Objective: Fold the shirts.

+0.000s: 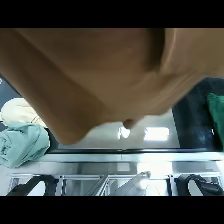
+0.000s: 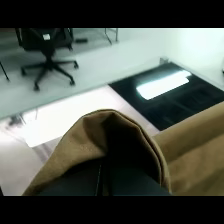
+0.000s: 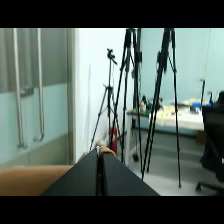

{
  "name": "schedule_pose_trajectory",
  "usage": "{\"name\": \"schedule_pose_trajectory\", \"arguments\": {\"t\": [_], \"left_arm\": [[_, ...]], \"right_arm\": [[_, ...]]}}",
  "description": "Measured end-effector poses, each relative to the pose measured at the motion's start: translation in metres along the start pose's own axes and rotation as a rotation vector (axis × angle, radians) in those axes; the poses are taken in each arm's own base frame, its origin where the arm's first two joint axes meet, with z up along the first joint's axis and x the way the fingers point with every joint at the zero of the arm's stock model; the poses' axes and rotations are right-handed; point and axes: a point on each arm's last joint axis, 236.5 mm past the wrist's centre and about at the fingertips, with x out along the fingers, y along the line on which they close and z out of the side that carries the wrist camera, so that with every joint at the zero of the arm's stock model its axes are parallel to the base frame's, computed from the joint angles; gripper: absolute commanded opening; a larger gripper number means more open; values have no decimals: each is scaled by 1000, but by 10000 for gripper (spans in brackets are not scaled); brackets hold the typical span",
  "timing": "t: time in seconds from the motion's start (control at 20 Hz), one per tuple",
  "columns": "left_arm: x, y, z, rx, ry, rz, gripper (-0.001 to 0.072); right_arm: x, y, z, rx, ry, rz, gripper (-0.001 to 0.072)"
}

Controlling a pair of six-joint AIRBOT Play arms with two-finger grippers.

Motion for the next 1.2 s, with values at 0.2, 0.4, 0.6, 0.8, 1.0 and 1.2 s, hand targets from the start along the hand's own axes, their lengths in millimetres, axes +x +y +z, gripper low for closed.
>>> {"name": "schedule_pose_trajectory", "arguments": {"t": [0.2,0.4,0.6,0.8,1.0,1.2], "left_arm": [[91,53,-72,-141,179,-82,25],[198,110,-167,-278,350,-136,31],[258,156,-227,-394,423,-134,717],[235,182,-260,-519,512,-117,641],[180,175,-322,-676,716,-111,628],[120,150,-420,-802,993,-30,628]], "right_arm": [[71,-67,-116,128,227,-11,16],[117,-134,-268,286,450,-73,145],[119,-182,-344,357,540,-159,447],[69,-197,-350,398,688,-166,446],[-31,-192,-405,561,1007,-228,445],[-121,-158,-471,795,1208,-303,445]]}}
